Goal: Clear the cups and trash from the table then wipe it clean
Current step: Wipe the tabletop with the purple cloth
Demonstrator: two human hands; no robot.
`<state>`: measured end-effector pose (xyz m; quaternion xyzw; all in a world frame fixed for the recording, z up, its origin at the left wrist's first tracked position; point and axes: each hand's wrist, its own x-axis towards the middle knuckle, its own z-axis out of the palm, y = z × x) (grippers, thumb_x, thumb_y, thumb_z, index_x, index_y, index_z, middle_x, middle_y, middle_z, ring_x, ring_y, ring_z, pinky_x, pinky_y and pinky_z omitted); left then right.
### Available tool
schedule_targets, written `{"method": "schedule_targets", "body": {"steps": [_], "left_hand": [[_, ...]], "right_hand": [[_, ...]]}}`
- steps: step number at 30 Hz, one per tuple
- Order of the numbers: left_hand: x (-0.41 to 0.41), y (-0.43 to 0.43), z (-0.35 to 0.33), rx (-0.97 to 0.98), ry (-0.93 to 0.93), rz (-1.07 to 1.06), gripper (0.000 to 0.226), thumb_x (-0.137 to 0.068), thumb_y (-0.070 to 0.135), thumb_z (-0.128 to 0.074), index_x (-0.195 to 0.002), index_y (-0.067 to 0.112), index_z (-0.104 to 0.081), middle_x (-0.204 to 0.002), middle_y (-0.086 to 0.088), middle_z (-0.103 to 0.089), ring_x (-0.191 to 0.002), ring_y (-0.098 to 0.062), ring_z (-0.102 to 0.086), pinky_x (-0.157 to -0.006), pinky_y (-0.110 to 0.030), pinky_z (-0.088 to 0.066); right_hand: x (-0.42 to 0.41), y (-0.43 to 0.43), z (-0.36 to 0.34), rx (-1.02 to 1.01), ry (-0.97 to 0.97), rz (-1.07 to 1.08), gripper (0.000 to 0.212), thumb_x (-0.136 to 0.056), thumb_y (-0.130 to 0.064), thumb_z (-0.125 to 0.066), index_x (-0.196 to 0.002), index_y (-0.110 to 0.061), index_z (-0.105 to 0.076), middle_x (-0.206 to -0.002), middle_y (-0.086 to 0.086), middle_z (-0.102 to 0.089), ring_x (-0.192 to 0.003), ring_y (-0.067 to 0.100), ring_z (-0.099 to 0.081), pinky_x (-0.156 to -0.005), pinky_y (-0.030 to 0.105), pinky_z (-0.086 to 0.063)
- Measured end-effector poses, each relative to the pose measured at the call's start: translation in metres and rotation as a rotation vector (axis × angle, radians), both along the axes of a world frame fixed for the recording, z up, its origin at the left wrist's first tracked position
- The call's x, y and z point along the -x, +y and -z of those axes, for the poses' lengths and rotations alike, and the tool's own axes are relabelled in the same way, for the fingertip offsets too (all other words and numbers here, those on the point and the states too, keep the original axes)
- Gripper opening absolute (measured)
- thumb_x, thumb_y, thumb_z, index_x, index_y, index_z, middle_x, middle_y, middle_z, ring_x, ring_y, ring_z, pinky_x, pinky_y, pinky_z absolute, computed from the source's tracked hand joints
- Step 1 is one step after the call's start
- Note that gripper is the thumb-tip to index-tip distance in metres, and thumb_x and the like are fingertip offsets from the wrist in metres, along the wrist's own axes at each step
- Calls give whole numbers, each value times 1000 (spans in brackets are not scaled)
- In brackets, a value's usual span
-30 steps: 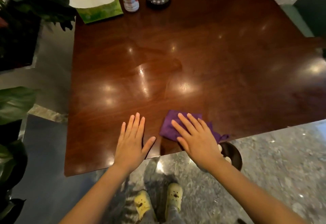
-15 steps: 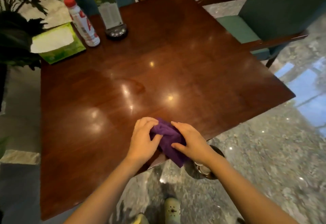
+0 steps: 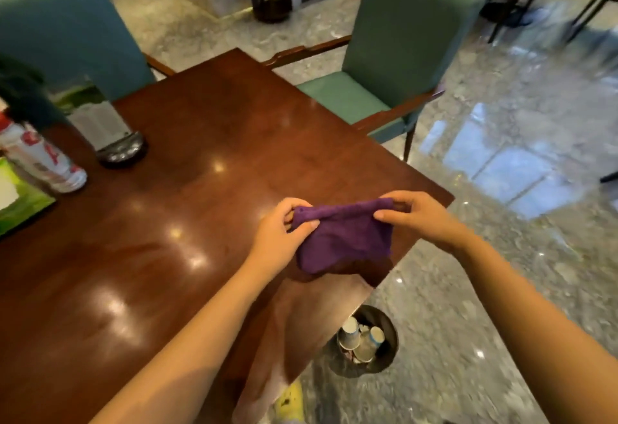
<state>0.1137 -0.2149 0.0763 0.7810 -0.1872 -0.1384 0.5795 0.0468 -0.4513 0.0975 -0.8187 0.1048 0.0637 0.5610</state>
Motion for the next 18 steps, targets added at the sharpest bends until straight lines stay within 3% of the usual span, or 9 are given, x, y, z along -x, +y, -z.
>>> {"method": "schedule_targets", "body": {"steps": [3, 7, 12, 15, 18], "left_hand": [[-27, -30, -2, 45, 26, 37, 30, -82, 5, -66, -81, 33, -56, -86, 13, -62, -84, -2, -60, -74, -12, -47], [-47, -75, -5, 127, 107, 53, 28, -83, -3, -60, -80, 24, -55, -83, 7, -62, -76, 2, -59, -65, -8, -47], [-51, -128, 0, 226, 281, 66, 20, -82, -9, -59, -88, 10, -55, -79, 2, -62, -65, 6, -60, -61, -10, -49], [-47, -159, 14, 245, 450, 60, 22, -82, -6, -61, -87, 15, -56, -84, -2, -64, -77, -9, -61, -67, -20, -51], [-42, -183, 29, 309, 704, 28, 15, -85, 4, -62, -99, 11, -60, -96, -7, -67, -86, -16, -63, -73, -27, -54]], "right_hand": [[-13, -25, -11, -26, -2, 97, 15, -85, -10, -64, -99, -12, -69, -94, 6, -72, -82, 6, -68, -79, 18, -54], [-23, -57, -16, 2, 5, 209, 21, -85, -6, -62, -105, -10, -68, -95, 5, -72, -80, 4, -68, -78, 16, -54], [-29, -102, -14, -58, 34, 350, 34, -82, 9, -59, -100, -18, -65, -77, -11, -75, -75, -1, -68, -70, 13, -55], [-37, -128, -17, -119, 75, 455, 26, -83, 9, -58, -101, -10, -62, -78, 2, -69, -69, 7, -67, -70, 20, -57], [-47, -146, -12, -149, 169, 526, 18, -83, 6, -60, -81, -12, -62, -75, 5, -64, -72, 16, -62, -71, 27, -54]]}}
